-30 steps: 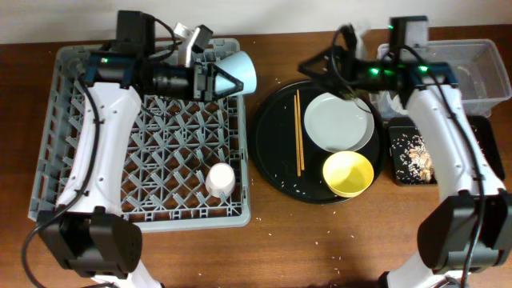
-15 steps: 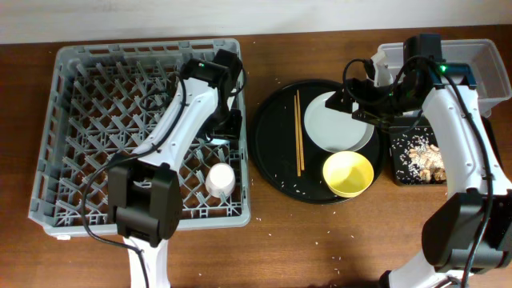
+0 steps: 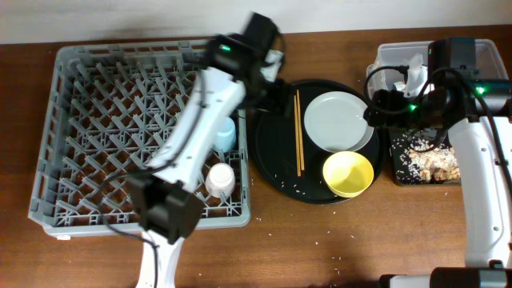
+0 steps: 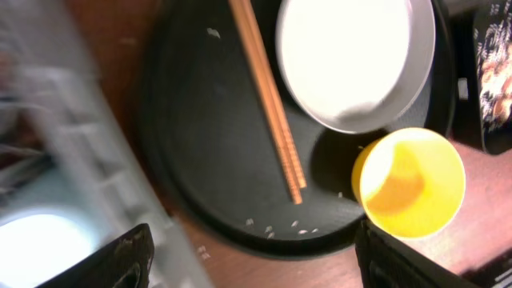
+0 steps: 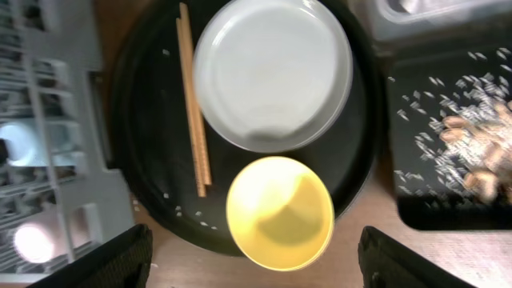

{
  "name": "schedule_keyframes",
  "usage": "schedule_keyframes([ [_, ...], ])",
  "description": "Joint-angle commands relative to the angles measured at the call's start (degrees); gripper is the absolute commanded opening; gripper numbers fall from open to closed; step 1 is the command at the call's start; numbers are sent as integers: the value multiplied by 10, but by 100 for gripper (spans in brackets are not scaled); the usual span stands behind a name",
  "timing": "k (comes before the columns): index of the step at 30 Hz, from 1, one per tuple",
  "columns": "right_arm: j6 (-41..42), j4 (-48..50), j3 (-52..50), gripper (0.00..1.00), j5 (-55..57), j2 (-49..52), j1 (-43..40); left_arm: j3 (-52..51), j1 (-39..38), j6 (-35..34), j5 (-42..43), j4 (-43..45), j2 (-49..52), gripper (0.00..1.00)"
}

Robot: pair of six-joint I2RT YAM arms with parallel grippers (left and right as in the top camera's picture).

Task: Sort waste into correct bins and load items into the dishwasher rack
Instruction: 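Pick one chopstick from the tray with the left gripper and drop it in the rack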

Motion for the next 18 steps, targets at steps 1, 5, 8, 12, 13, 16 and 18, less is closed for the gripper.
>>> schedule_keyframes([
  [1,6,-5,8,84,30,-2,2,2,-57,-92,-57,24,83,80],
  [5,6,-7,8,84,30,-2,2,2,-89,-113,-88,59,163,73],
  [8,6,-7,7,84,30,-2,2,2,-90,-175,-158,59,167,71],
  [12,6,-7,7,84,30,-2,2,2,-91,-181,-172,83,181,69],
  [13,6,-7,7,84,30,-2,2,2,-92,-182,-172,93,196,66],
  [16,6,-7,7,84,33,-2,2,2,-91,-182,-172,105,219,61],
  [18,6,-7,7,84,34,-2,2,2,-92,-182,-172,116,221,57],
])
